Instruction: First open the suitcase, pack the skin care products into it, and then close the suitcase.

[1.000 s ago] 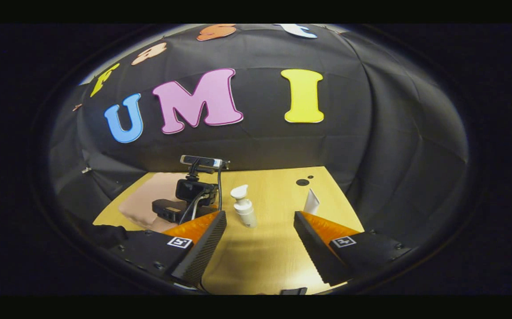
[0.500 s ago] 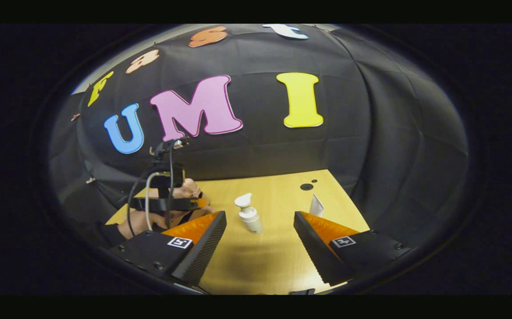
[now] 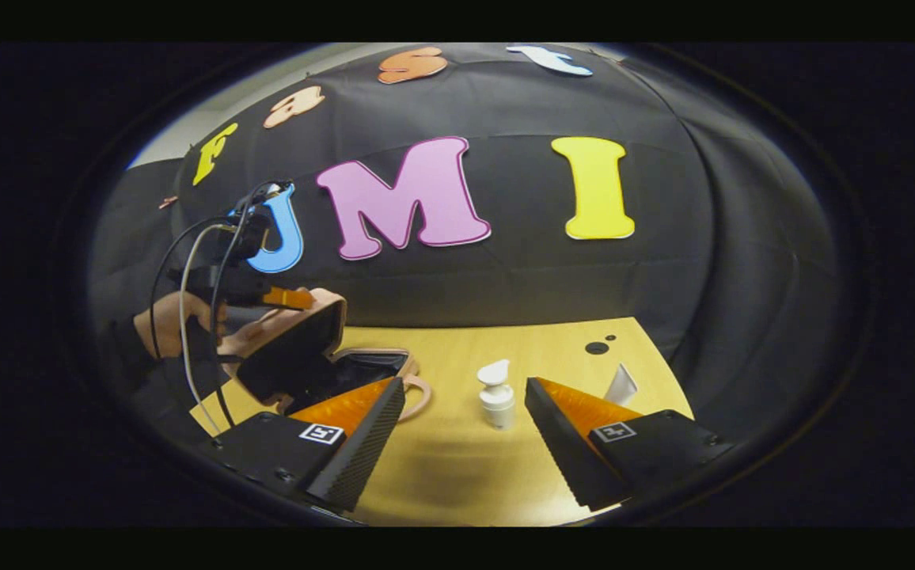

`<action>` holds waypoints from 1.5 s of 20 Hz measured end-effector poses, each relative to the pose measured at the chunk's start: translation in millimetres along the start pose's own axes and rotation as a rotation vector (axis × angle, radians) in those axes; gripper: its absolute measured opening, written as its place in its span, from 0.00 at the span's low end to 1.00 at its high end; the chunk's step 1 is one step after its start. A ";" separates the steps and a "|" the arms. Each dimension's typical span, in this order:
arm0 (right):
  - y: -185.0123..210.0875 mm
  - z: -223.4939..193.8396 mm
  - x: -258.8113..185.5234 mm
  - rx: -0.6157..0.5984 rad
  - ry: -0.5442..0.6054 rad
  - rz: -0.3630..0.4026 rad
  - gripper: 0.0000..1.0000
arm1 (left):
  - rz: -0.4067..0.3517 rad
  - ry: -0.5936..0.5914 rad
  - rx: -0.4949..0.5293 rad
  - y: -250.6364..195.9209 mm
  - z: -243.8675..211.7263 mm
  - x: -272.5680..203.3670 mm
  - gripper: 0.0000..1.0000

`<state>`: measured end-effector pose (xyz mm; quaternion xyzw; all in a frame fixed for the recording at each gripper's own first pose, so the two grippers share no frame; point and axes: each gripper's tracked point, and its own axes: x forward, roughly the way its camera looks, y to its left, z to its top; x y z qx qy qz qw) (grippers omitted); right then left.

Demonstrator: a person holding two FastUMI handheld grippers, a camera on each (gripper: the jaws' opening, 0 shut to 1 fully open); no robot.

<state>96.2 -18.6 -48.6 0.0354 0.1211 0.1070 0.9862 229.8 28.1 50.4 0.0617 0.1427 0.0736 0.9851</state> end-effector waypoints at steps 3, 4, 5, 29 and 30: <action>11.4 0.5 -4.6 -0.008 -0.004 -0.002 0.98 | 0.074 0.015 0.071 77.4 -2.4 2.9 0.11; 12.4 1.7 -7.5 -0.018 -0.010 -0.014 0.98 | 0.101 0.025 0.105 105.9 -3.5 5.3 0.11; 13.3 2.8 -10.1 -0.027 -0.019 -0.029 0.98 | 0.125 0.037 0.131 132.9 -6.7 9.2 0.11; 21.2 -16.4 -14.1 -0.106 -0.088 -0.308 0.97 | 0.275 0.131 0.065 338.3 -127.2 125.4 0.69; 19.1 -14.6 -13.0 -0.098 -0.090 -0.305 0.97 | 0.248 0.083 0.056 323.0 -113.9 114.3 0.86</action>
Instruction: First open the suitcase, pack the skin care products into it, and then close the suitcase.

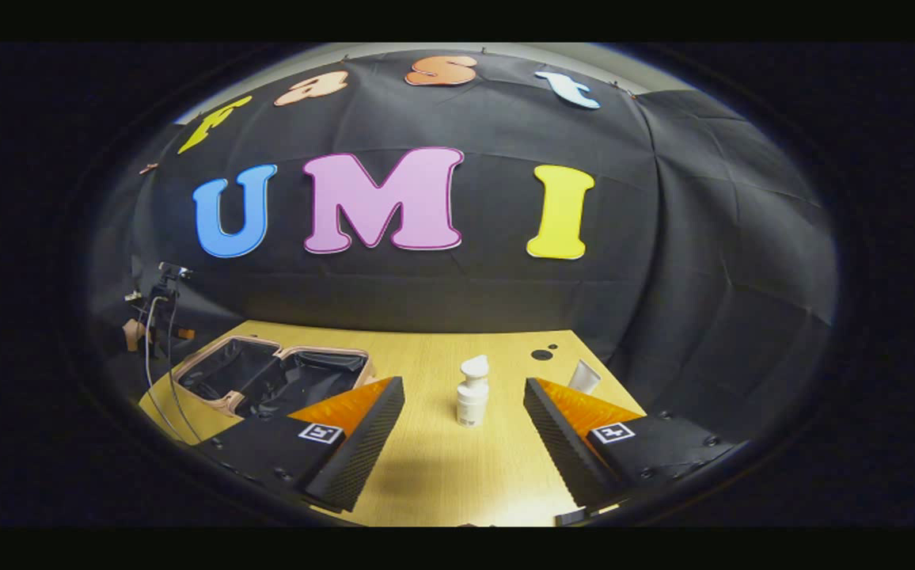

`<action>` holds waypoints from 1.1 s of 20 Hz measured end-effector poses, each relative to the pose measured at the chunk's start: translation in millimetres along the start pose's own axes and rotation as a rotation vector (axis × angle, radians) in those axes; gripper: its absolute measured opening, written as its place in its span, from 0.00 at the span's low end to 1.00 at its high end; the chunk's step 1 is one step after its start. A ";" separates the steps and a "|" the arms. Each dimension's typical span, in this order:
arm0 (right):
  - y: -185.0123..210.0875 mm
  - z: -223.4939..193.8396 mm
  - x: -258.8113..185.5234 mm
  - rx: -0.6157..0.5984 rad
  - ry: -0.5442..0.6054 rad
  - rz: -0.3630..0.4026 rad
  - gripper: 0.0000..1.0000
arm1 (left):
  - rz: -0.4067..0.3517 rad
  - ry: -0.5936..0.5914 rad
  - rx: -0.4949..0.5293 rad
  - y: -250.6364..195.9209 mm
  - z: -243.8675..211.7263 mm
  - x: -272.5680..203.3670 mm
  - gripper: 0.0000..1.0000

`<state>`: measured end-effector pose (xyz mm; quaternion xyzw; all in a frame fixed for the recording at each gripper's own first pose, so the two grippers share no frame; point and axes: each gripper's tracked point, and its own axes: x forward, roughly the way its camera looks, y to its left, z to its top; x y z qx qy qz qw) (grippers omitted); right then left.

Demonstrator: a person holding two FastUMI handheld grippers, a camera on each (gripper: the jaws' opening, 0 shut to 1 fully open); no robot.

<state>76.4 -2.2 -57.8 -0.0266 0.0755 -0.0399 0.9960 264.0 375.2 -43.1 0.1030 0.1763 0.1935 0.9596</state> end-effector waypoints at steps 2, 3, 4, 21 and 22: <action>-4.7 5.6 4.3 0.017 -0.006 0.006 0.97 | -0.050 -0.108 -0.020 -23.4 39.9 -42.9 0.97; -8.5 6.9 6.9 0.021 -0.010 0.007 0.97 | -0.069 -0.158 -0.022 -35.9 55.7 -66.0 0.98; -13.3 9.9 8.8 0.026 -0.014 0.009 0.97 | -0.096 -0.196 -0.019 -52.8 67.3 -92.0 0.98; -141.3 4.6 19.7 0.049 -0.013 -0.029 0.98 | -0.774 -0.338 0.135 -580.6 -0.7 -305.2 0.97; -152.5 1.1 19.7 0.045 -0.003 -0.042 0.98 | -0.798 -0.320 0.150 -601.9 -12.7 -300.6 0.97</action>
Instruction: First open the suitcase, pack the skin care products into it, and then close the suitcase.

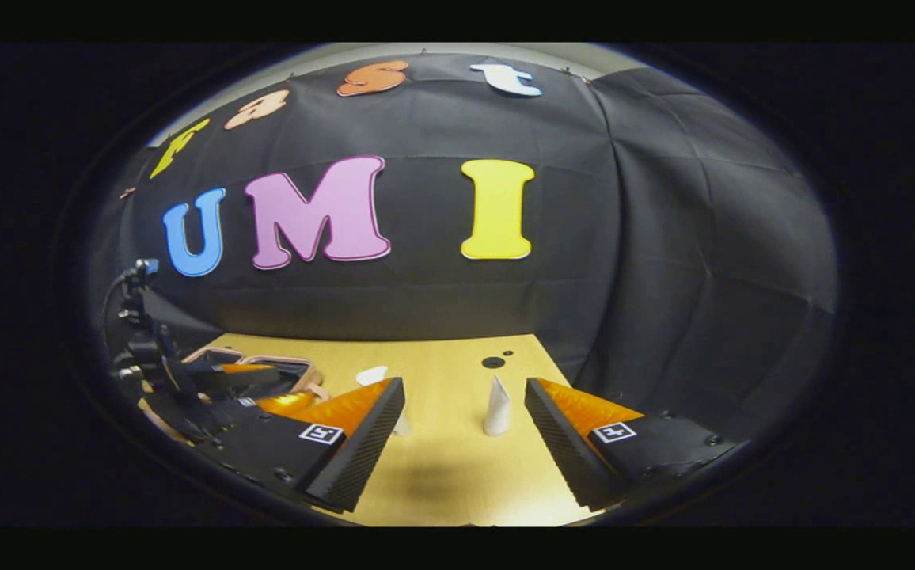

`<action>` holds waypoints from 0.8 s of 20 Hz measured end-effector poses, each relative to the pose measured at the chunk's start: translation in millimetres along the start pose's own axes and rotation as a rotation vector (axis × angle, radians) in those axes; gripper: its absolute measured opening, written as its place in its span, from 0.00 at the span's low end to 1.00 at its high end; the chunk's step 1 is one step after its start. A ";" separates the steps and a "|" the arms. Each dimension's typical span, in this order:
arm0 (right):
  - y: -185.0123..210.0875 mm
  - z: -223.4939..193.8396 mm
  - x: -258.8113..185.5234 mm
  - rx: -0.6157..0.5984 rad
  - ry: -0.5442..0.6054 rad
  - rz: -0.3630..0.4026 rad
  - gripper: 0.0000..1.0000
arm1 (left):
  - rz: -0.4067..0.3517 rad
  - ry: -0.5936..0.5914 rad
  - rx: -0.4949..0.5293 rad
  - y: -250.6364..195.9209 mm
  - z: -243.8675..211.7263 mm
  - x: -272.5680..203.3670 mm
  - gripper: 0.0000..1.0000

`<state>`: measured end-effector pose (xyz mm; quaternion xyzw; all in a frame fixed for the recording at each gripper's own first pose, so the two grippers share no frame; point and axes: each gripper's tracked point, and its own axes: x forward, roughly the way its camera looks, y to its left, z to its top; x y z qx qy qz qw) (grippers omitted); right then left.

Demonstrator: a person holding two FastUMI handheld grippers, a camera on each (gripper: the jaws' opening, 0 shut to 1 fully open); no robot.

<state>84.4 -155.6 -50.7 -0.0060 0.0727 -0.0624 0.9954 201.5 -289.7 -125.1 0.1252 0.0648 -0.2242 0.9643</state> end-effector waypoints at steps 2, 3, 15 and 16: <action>-18.6 -7.6 1.2 -0.012 0.018 -0.029 0.98 | -0.040 0.046 -0.001 -17.6 -23.6 22.9 0.98; -25.8 -11.4 1.9 -0.016 0.027 -0.042 0.98 | -0.055 0.064 -0.004 -23.0 -33.1 33.6 0.98; -57.6 -55.3 19.2 0.012 0.115 -0.084 0.98 | -0.038 0.075 0.017 -42.2 -56.2 152.1 0.65; -56.9 -57.6 20.8 0.010 0.120 -0.077 0.98 | -0.043 0.075 0.002 -43.0 -56.1 152.6 0.64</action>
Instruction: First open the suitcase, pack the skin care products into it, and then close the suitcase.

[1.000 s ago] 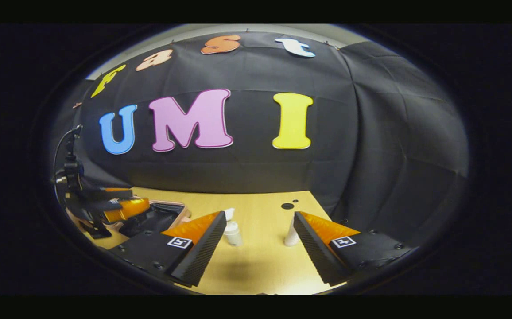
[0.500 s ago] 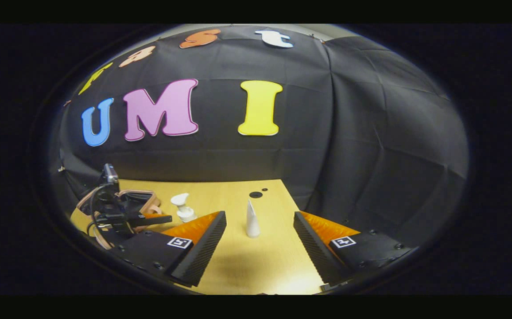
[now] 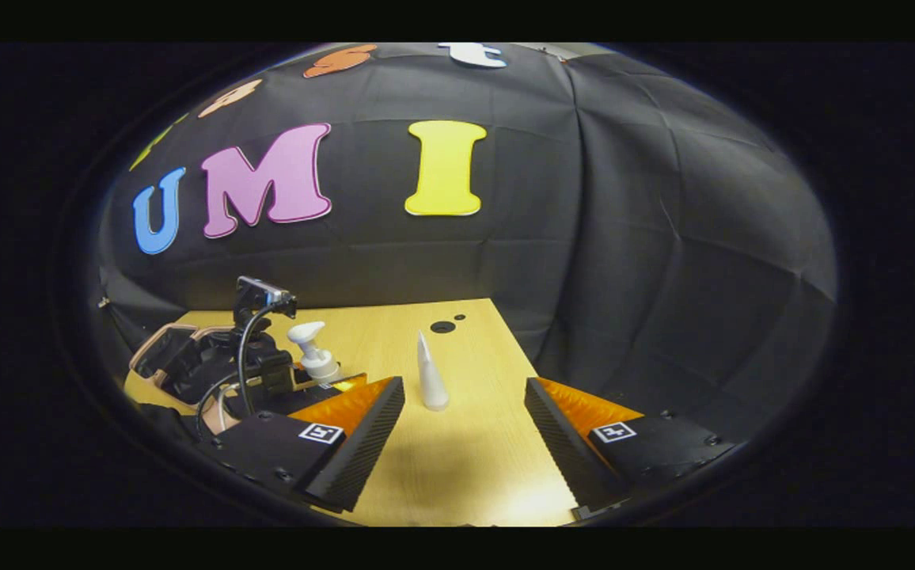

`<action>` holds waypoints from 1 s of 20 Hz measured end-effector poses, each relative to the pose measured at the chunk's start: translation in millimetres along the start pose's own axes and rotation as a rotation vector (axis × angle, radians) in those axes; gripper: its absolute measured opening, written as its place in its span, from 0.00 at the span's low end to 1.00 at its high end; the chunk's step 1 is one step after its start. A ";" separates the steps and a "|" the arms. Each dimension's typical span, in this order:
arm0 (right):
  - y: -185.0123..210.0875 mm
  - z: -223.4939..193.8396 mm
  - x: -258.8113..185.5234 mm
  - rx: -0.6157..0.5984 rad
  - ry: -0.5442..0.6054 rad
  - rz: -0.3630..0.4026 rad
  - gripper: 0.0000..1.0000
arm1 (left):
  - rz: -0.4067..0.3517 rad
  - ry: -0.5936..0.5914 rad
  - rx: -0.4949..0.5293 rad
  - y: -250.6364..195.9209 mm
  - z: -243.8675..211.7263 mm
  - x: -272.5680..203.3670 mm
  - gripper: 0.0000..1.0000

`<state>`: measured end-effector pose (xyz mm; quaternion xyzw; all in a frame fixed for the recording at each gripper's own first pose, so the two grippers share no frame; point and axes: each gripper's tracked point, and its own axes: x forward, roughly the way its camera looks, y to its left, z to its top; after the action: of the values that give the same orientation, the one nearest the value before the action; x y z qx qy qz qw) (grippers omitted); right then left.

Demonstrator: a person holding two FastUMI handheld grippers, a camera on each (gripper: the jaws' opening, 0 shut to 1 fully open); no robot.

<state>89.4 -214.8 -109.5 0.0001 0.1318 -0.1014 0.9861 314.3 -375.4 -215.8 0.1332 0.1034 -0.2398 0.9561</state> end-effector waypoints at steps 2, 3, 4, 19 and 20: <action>3.7 -9.3 6.3 -0.016 0.011 0.014 0.98 | -0.019 -0.008 -0.022 -3.8 1.2 -0.3 0.64; 6.4 -14.3 12.4 -0.030 0.016 0.020 0.98 | -0.029 -0.009 -0.034 -5.1 1.0 -2.8 0.62; 9.7 -20.4 18.6 -0.042 0.023 0.025 0.98 | -0.033 -0.006 -0.054 -5.0 -0.6 -7.5 0.60; 37.9 -91.1 167.4 -0.075 0.159 0.004 0.98 | 0.056 -0.043 -0.137 36.2 32.4 -162.2 0.58; 34.1 -93.2 174.0 -0.072 0.159 -0.014 0.98 | 0.062 -0.038 -0.130 37.9 30.1 -169.9 0.58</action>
<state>236.3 -213.7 -245.6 -0.0283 0.2133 -0.1029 0.9711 190.0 -279.1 -135.2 0.0695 0.0964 -0.2054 0.9714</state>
